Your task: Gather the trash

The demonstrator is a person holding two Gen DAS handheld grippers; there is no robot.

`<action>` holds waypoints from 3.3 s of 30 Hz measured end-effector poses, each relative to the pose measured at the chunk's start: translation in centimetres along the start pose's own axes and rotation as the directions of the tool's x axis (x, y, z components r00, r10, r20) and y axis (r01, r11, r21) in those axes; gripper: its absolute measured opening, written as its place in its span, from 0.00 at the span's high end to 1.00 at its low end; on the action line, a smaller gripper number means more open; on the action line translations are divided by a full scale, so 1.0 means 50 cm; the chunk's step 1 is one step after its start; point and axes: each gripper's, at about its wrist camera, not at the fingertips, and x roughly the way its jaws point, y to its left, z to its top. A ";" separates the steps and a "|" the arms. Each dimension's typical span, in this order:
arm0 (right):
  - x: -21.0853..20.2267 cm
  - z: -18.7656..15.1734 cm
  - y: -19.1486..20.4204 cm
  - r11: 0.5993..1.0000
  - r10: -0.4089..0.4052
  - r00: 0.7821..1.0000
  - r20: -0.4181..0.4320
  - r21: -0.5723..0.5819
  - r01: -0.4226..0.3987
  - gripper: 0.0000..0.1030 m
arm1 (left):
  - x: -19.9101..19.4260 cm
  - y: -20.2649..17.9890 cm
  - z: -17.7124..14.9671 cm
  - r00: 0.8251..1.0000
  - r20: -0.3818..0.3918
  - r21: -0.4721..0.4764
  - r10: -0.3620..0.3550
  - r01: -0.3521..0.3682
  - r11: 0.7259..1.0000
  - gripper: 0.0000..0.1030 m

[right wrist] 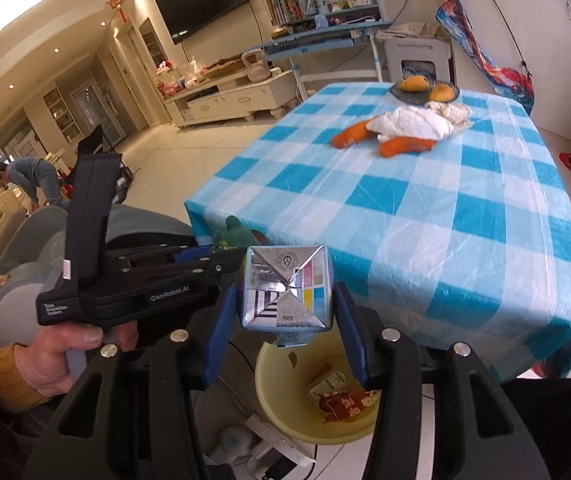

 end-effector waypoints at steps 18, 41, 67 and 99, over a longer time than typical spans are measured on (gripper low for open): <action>-0.010 -0.013 -0.052 0.955 -0.278 0.951 0.132 0.142 0.260 0.13 | -0.092 0.035 0.000 0.930 0.291 -0.069 0.224 -0.214 0.974 0.12; 0.018 -0.014 -0.041 0.943 -0.325 0.943 0.076 0.098 0.317 0.09 | -0.070 0.049 0.006 0.928 0.247 -0.092 0.278 -0.263 0.960 0.07; 0.027 -0.018 -0.041 0.941 -0.332 0.941 0.057 0.088 0.327 0.08 | -0.063 0.050 0.007 0.930 0.237 -0.091 0.280 -0.266 0.960 0.07; 0.071 0.182 -0.235 0.928 -0.308 0.945 0.111 0.254 0.273 0.08 | -0.049 0.055 0.108 0.926 0.268 -0.116 0.265 -0.243 0.963 0.07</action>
